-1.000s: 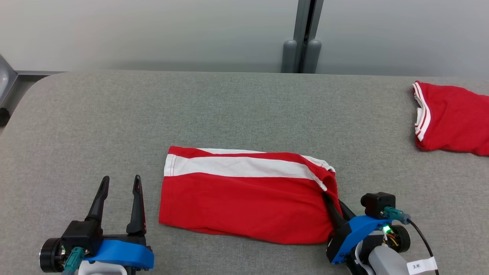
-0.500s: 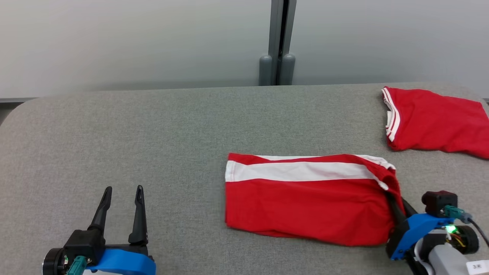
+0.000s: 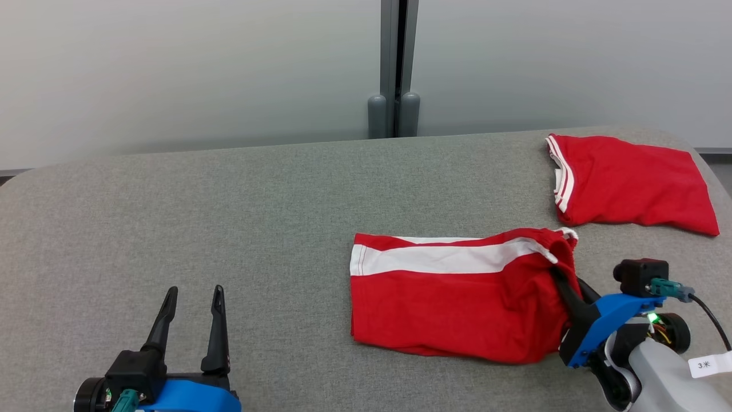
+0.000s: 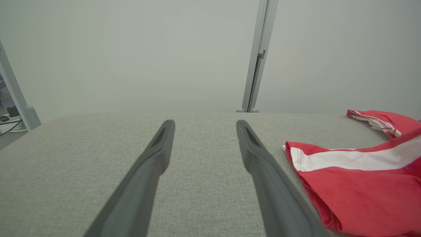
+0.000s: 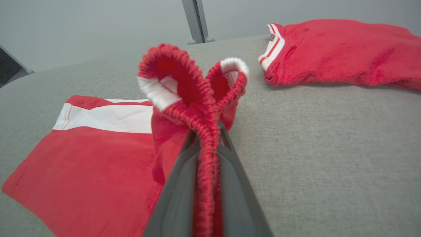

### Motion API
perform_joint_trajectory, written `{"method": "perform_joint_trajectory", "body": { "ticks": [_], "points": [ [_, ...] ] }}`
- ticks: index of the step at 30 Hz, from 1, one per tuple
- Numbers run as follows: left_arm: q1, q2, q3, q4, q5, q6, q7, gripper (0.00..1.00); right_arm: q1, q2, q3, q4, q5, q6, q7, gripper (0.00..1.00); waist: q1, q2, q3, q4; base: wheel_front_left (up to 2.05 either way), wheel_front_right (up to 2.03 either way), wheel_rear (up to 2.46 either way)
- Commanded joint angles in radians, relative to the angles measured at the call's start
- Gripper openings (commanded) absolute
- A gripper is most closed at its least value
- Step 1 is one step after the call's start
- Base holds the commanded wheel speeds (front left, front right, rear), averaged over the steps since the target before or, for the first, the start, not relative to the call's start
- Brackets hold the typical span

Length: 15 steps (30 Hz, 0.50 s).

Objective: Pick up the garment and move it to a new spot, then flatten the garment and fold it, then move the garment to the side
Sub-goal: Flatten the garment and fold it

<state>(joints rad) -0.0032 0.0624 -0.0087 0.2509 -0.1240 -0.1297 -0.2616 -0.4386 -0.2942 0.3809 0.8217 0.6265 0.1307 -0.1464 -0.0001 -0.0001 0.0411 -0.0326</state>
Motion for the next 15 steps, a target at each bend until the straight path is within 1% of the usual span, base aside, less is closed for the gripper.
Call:
{"method": "perform_joint_trajectory", "body": {
  "ticks": [1,7,10,15],
  "points": [
    [0.008,0.000,0.000,-0.001,-0.006,-0.001,-0.005,1.00,-0.014,0.002,0.014,-0.022,0.019,0.000,0.007,0.00,0.0001,0.0001,-0.002,-0.001,0.00,0.00,0.00],
    [0.005,0.000,-0.001,-0.001,-0.005,-0.001,-0.004,1.00,-0.021,0.028,0.060,-0.128,0.096,0.000,0.049,0.00,0.0001,0.0001,0.002,-0.002,0.00,0.00,0.00],
    [-0.003,0.000,-0.002,-0.001,-0.004,-0.001,-0.005,1.00,-0.035,0.043,0.077,-0.160,0.105,0.000,0.067,0.00,0.0001,0.0001,0.007,-0.001,0.00,0.00,0.00],
    [-0.016,-0.001,-0.006,-0.003,-0.002,-0.001,-0.005,1.00,-0.070,0.101,0.084,-0.172,0.080,0.000,0.081,0.00,0.0001,0.0001,0.022,0.001,0.00,0.00,0.00]
  ]
}}
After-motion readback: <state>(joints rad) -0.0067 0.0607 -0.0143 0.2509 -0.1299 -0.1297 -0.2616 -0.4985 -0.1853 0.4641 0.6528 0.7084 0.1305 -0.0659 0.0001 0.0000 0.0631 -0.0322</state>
